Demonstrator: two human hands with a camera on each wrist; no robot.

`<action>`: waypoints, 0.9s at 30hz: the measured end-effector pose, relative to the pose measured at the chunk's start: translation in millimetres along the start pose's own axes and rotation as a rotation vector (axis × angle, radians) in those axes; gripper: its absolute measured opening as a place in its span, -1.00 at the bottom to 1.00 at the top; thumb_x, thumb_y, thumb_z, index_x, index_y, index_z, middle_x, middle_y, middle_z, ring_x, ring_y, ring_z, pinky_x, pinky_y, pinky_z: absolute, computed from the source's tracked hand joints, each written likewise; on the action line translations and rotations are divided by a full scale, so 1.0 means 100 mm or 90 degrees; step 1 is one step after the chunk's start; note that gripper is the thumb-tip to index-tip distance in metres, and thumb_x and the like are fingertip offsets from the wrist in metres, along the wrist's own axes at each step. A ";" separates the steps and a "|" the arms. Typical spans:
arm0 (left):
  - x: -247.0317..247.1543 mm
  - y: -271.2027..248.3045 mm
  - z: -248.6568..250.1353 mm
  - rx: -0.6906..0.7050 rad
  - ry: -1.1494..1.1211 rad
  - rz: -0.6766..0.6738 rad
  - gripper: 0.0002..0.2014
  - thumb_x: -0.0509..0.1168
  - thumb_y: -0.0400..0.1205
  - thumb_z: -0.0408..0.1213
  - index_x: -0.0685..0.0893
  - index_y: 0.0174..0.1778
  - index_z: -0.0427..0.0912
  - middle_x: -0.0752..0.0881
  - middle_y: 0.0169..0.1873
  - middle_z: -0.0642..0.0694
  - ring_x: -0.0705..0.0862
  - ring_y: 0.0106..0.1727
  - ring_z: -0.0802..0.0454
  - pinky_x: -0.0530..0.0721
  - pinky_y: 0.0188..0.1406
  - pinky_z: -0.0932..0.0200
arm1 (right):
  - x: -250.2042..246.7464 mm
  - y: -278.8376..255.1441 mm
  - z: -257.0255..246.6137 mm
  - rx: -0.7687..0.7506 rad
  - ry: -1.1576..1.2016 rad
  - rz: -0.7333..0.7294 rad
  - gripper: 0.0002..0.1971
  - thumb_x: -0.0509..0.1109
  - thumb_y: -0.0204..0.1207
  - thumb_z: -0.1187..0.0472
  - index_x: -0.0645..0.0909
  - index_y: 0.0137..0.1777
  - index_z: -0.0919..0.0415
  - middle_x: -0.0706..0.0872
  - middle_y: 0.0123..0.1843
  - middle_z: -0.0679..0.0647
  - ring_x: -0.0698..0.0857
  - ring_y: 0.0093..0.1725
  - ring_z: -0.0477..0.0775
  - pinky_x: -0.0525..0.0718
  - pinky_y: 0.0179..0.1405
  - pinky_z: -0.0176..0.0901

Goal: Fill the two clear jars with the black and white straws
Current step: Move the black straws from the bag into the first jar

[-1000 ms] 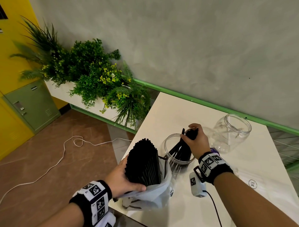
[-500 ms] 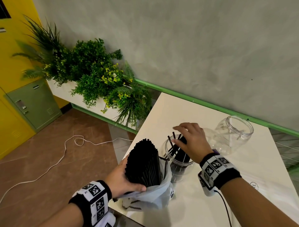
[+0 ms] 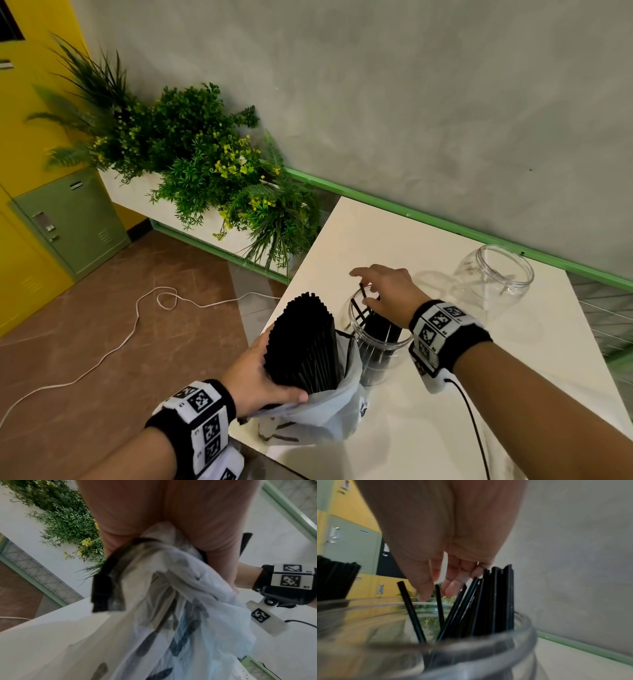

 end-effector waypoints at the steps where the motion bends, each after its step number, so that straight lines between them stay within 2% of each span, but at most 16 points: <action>1: 0.00 0.00 0.00 -0.002 -0.001 0.001 0.21 0.68 -0.01 0.22 0.23 0.55 0.14 0.48 0.40 0.22 0.43 0.45 0.27 0.39 0.52 0.06 | 0.00 0.00 -0.05 -0.017 -0.020 -0.022 -0.53 0.39 0.55 0.15 0.43 0.45 -0.08 0.58 0.21 -0.05 0.56 0.20 -0.02 0.26 0.36 -0.03; 5: 0.00 -0.01 0.02 -0.002 -0.001 0.006 0.22 0.67 -0.03 0.22 0.23 0.54 0.12 0.50 0.38 0.21 0.44 0.44 0.25 0.41 0.51 0.06 | 0.05 0.00 -0.12 -0.040 -0.041 -0.036 -0.61 0.43 0.52 0.09 0.54 0.35 -0.09 0.56 0.20 -0.07 0.57 0.15 -0.02 0.24 0.37 -0.01; 8: -0.01 -0.01 0.01 -0.004 0.004 0.000 0.19 0.67 -0.01 0.23 0.24 0.53 0.13 0.51 0.37 0.21 0.45 0.42 0.27 0.41 0.50 0.08 | 0.11 -0.01 -0.12 -0.042 -0.002 0.026 -0.76 0.43 0.52 0.14 0.67 0.18 -0.02 0.61 0.11 -0.06 0.62 0.03 0.01 0.31 0.37 0.03; 10: -0.01 0.00 0.00 -0.009 0.003 0.000 0.18 0.67 -0.02 0.23 0.28 0.52 0.12 0.53 0.36 0.19 0.47 0.41 0.25 0.44 0.49 0.02 | 0.14 -0.03 -0.12 -0.047 0.021 0.053 -0.86 0.44 0.50 0.21 0.73 0.04 0.04 0.65 0.02 -0.05 0.65 -0.09 0.04 0.40 0.30 0.09; 12: 0.00 -0.01 0.01 -0.007 0.001 0.001 0.20 0.67 -0.03 0.23 0.25 0.54 0.13 0.51 0.37 0.21 0.45 0.43 0.26 0.41 0.51 0.04 | 0.11 -0.03 -0.09 -0.050 0.030 0.095 -0.89 0.46 0.46 0.27 0.73 -0.05 0.08 0.67 -0.05 -0.03 0.67 -0.16 0.05 0.50 0.21 0.14; 13: 0.00 -0.01 0.01 -0.004 -0.002 0.000 0.22 0.67 -0.03 0.23 0.22 0.55 0.13 0.49 0.39 0.23 0.43 0.44 0.27 0.38 0.52 0.08 | 0.07 -0.03 -0.06 -0.039 0.030 0.116 -0.90 0.46 0.46 0.27 0.73 -0.06 0.08 0.68 -0.07 -0.03 0.68 -0.13 0.05 0.51 0.20 0.12; 15: 0.00 -0.02 0.03 0.005 -0.009 0.002 0.24 0.67 -0.04 0.23 0.18 0.55 0.15 0.45 0.40 0.25 0.39 0.46 0.28 0.33 0.53 0.14 | -0.04 -0.03 0.03 0.012 0.010 0.138 -0.89 0.39 0.54 0.22 0.70 0.01 0.07 0.68 -0.03 -0.05 0.62 0.01 0.03 0.39 0.23 0.02; 17: -0.01 -0.02 0.04 0.005 -0.015 0.001 0.24 0.68 -0.04 0.21 0.19 0.55 0.14 0.46 0.40 0.25 0.39 0.46 0.29 0.33 0.53 0.14 | -0.14 -0.03 0.14 0.080 0.015 0.153 -0.87 0.34 0.58 0.18 0.68 0.06 0.04 0.67 -0.01 -0.06 0.56 0.08 0.04 0.30 0.17 -0.04; 20: 0.00 -0.02 0.04 0.001 -0.018 -0.007 0.23 0.68 -0.03 0.19 0.22 0.56 0.10 0.48 0.40 0.24 0.40 0.46 0.29 0.34 0.53 0.14 | -0.17 -0.02 0.31 0.164 0.083 0.169 -0.86 0.36 0.57 0.21 0.70 0.06 0.03 0.63 -0.09 -0.10 0.56 0.08 0.08 0.36 0.09 -0.05; 23: -0.01 -0.03 0.06 0.002 -0.024 -0.008 0.23 0.69 -0.02 0.18 0.21 0.56 0.10 0.48 0.39 0.24 0.41 0.45 0.31 0.34 0.51 0.19 | -0.12 -0.02 0.39 0.198 0.119 0.150 -0.85 0.33 0.57 0.24 0.71 0.01 0.04 0.62 -0.11 -0.06 0.59 0.05 0.11 0.52 0.11 0.03; 25: -0.01 -0.04 0.08 0.003 -0.026 -0.010 0.20 0.68 -0.01 0.16 0.22 0.54 0.12 0.49 0.37 0.27 0.41 0.42 0.35 0.35 0.47 0.26 | -0.10 -0.04 0.40 0.191 0.166 0.192 -0.82 0.30 0.54 0.36 0.71 -0.04 0.13 0.65 -0.09 0.02 0.64 -0.02 0.13 0.54 0.01 -0.08; 27: -0.01 -0.05 0.09 0.006 -0.025 -0.008 0.19 0.68 -0.01 0.16 0.23 0.52 0.13 0.49 0.35 0.27 0.41 0.41 0.37 0.35 0.45 0.29 | -0.08 -0.09 0.40 0.177 0.201 0.264 -0.77 0.26 0.51 0.49 0.71 -0.06 0.23 0.64 -0.09 0.05 0.64 -0.09 0.14 0.44 -0.10 -0.27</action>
Point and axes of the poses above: each hand's wrist, its own y-axis towards the middle knuckle, its own x-axis out of the palm, z = x × y, the point moved 2 cm from there along y, towards the middle knuckle
